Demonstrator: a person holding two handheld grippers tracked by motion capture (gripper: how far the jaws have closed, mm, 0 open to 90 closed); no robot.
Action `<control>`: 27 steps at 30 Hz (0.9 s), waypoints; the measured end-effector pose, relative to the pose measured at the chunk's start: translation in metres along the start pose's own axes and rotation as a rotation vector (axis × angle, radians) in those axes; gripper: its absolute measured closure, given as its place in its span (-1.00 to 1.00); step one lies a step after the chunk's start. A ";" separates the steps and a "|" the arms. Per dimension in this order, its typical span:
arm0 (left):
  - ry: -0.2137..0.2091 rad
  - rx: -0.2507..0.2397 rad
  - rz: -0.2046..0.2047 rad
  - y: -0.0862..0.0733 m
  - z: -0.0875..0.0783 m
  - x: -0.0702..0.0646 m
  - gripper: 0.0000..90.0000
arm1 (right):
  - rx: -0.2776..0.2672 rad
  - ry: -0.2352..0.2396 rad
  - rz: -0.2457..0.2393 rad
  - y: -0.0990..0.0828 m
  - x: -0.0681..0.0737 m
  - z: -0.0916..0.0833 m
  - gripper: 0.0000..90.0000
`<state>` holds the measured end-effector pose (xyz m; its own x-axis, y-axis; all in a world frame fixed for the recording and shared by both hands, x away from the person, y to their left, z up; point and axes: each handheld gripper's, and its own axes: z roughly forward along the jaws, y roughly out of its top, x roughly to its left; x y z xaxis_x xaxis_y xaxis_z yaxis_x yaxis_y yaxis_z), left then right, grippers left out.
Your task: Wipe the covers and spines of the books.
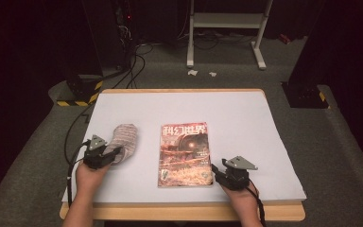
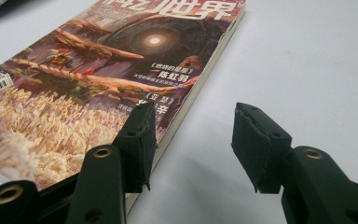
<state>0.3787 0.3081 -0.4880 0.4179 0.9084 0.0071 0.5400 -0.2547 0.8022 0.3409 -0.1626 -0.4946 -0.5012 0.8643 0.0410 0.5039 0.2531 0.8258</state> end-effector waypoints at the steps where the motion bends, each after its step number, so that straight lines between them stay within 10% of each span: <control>1: -0.015 -0.008 -0.003 0.001 -0.001 -0.002 0.46 | -0.001 0.001 0.004 0.000 -0.001 0.000 0.11; 27: -0.208 -0.064 0.156 0.019 0.000 -0.089 0.45 | -0.017 -0.049 -0.043 0.000 -0.029 -0.013 -0.05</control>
<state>0.3520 0.2224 -0.4735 0.6374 0.7704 0.0158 0.4126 -0.3584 0.8374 0.3466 -0.1929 -0.4883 -0.4873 0.8730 -0.0222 0.4700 0.2835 0.8359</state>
